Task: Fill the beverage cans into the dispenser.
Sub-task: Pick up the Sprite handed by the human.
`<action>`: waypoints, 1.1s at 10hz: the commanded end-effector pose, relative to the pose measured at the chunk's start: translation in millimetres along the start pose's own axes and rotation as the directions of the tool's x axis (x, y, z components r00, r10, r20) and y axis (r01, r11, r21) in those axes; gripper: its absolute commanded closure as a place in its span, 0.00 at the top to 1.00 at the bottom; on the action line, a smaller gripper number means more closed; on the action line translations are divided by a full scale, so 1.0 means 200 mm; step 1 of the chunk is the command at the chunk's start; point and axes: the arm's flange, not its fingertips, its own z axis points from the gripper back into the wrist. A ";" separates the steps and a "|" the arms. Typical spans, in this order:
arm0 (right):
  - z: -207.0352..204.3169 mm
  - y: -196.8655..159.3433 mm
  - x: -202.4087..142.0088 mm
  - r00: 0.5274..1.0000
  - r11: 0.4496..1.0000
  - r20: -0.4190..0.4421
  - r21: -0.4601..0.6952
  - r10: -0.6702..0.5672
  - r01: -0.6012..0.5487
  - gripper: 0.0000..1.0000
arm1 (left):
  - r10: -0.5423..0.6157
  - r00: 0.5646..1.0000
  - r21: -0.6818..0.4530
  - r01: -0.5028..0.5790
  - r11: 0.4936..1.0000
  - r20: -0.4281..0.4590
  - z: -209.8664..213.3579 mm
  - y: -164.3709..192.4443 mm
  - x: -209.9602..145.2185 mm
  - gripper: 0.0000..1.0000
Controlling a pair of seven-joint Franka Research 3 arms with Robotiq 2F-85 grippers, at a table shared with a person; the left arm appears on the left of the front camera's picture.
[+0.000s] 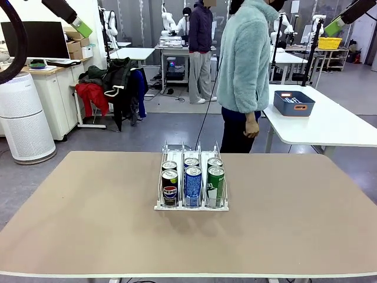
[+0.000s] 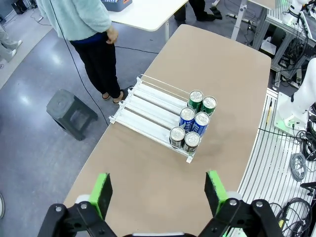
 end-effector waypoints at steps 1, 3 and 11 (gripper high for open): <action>0.00 0.01 0.00 1.000 1.000 -0.001 0.004 0.001 -0.001 1.00 | 0.001 1.000 0.000 -0.001 1.000 0.001 0.00 0.00 0.00 1.00; 0.00 0.01 0.00 1.000 1.000 -0.001 0.004 0.001 -0.001 1.00 | 0.001 1.000 0.000 -0.001 1.000 0.001 0.00 0.00 0.00 1.00; 0.00 0.01 0.00 1.000 1.000 -0.001 0.004 0.001 -0.001 1.00 | 0.001 1.000 0.000 -0.001 1.000 0.001 0.00 0.00 0.00 1.00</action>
